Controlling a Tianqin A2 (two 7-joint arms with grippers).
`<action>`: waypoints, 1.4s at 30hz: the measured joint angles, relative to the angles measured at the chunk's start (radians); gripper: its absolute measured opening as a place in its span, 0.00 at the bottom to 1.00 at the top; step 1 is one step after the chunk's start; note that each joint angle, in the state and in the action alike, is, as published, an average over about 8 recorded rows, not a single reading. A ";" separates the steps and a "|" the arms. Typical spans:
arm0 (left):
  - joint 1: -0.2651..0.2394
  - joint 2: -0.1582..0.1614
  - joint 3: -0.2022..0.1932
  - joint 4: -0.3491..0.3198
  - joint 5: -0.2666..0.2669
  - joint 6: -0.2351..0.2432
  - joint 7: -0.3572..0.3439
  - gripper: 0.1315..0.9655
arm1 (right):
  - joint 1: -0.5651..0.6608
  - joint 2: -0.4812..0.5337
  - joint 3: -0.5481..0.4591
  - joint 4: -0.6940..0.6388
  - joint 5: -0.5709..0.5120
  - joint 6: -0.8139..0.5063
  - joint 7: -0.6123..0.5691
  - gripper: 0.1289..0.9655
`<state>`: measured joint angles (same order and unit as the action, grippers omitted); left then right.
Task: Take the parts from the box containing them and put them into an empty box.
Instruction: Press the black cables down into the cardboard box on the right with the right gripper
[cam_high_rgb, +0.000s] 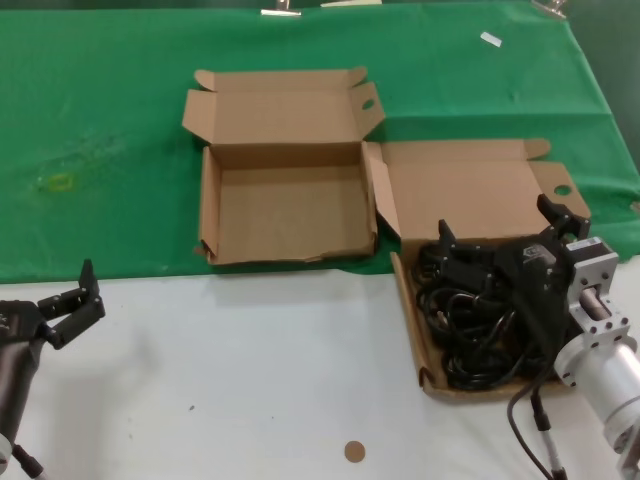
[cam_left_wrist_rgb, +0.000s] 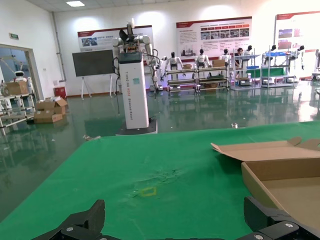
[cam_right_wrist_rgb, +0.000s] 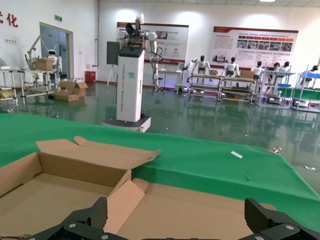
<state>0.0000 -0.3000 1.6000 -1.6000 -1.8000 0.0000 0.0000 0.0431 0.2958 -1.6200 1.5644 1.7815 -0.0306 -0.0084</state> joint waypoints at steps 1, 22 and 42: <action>0.000 0.000 0.000 0.000 0.000 0.000 0.000 1.00 | 0.000 0.000 0.000 0.000 0.000 0.000 0.000 1.00; 0.000 0.000 0.000 0.000 0.000 0.000 0.000 1.00 | 0.000 0.000 0.000 0.000 0.000 0.000 0.000 1.00; 0.000 0.000 0.000 0.000 0.000 0.000 0.000 1.00 | 0.000 0.000 0.000 0.000 0.000 0.000 0.000 1.00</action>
<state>0.0000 -0.3000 1.6000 -1.6000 -1.8000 0.0000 0.0000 0.0431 0.2958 -1.6200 1.5644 1.7815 -0.0306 -0.0084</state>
